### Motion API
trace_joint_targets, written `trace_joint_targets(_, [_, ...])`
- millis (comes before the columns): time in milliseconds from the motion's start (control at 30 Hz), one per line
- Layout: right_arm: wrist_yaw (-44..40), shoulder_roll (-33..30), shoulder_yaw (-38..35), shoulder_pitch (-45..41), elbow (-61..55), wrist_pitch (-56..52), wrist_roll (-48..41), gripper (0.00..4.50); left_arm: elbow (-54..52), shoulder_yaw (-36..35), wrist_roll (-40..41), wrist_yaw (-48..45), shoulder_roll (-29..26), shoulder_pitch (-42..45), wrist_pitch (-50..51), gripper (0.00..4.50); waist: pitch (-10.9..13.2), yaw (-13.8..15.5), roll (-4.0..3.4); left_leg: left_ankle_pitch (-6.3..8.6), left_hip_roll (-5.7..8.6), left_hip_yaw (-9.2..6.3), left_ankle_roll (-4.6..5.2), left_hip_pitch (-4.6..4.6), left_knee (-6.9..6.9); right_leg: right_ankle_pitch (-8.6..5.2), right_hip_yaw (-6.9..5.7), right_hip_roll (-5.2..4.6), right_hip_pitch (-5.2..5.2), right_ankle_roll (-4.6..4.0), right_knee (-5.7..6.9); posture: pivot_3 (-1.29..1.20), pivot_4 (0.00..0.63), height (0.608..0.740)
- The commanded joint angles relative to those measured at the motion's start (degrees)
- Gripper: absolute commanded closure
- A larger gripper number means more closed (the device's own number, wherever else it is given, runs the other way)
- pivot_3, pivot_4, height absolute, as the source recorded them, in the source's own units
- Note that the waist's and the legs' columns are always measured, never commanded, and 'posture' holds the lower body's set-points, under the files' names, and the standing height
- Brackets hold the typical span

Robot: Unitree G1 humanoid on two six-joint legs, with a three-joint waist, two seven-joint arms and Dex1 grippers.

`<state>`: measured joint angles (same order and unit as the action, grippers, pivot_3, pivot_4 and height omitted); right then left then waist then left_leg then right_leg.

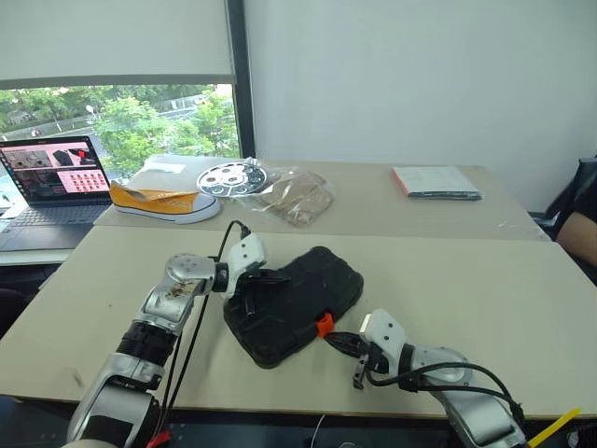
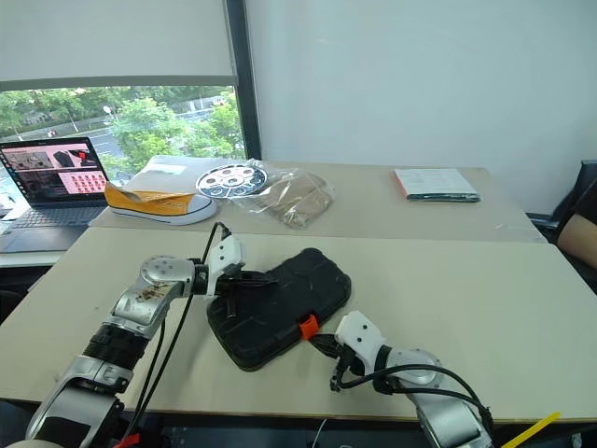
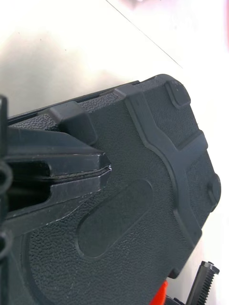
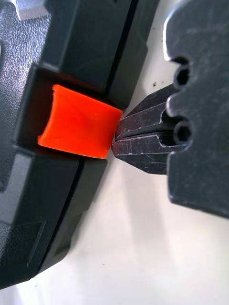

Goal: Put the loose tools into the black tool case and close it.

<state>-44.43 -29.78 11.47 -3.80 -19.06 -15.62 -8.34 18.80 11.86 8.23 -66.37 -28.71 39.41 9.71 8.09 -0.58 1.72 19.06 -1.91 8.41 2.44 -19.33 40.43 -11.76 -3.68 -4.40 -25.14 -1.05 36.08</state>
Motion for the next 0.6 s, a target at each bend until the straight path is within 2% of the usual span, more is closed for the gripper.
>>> trace_joint_targets(33, [-1.62,-2.01,-2.87,0.81,-5.44,-0.81,-3.08,4.50,1.80,3.12,-2.34,-0.87,0.29,-2.29,0.68,4.49,-0.07,0.10,-0.03,0.01,0.00,-0.01,0.01,0.01,0.00,-0.01,0.00,0.00,0.01,0.01,-0.01,0.00,0.150,0.740])
trace_joint_targets(233, [-2.02,-2.98,-2.50,-0.02,-5.16,-0.29,-3.44,4.50,1.80,3.15,-2.37,-0.72,0.16,-2.34,0.80,4.49,-0.12,0.26,-0.03,0.02,0.01,-0.02,0.04,0.03,0.00,-0.02,-0.01,-0.01,0.05,0.03,-0.01,0.00,0.150,0.740])
trace_joint_targets(600, [-1.44,-0.98,1.17,-5.19,1.37,2.35,0.18,4.50,2.04,2.83,-2.40,-0.59,-0.09,-1.98,0.77,4.49,-0.14,0.13,-0.02,0.02,0.01,-0.02,0.04,0.04,0.00,-0.02,-0.01,0.00,0.06,0.03,-0.01,0.00,0.150,0.740])
